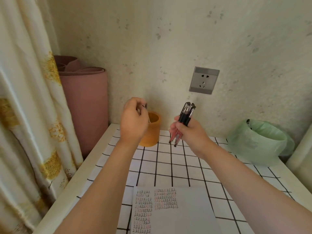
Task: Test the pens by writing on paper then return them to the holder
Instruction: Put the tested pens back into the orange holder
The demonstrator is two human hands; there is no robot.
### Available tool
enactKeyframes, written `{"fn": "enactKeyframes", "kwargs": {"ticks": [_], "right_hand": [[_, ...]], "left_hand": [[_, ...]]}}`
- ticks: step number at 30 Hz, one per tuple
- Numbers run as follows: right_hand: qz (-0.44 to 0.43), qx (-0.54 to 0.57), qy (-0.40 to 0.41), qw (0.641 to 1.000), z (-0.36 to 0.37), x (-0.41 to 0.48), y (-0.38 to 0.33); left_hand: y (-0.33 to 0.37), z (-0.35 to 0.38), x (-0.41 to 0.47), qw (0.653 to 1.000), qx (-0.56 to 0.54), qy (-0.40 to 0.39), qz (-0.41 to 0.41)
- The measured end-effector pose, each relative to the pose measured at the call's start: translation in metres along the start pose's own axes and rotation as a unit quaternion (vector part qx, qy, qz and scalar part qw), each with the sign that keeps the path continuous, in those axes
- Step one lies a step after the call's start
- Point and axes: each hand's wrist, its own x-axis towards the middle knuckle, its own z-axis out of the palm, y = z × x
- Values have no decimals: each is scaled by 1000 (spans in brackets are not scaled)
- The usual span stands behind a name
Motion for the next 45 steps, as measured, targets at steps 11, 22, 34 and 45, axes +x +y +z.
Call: {"fn": "enactKeyframes", "kwargs": {"ticks": [11,22,34,45], "right_hand": [[-21,25,93,995,65,84,-35],[36,-330,65,941,74,87,3],[28,-280,-57,958,59,78,-7],[107,-191,-26,975,62,64,4]], "left_hand": [[-53,-8,8,961,36,-200,-189],[-63,-7,13,966,45,-227,-112],[-64,-8,14,956,-9,-264,-125],[-59,-6,7,969,54,-193,-144]]}}
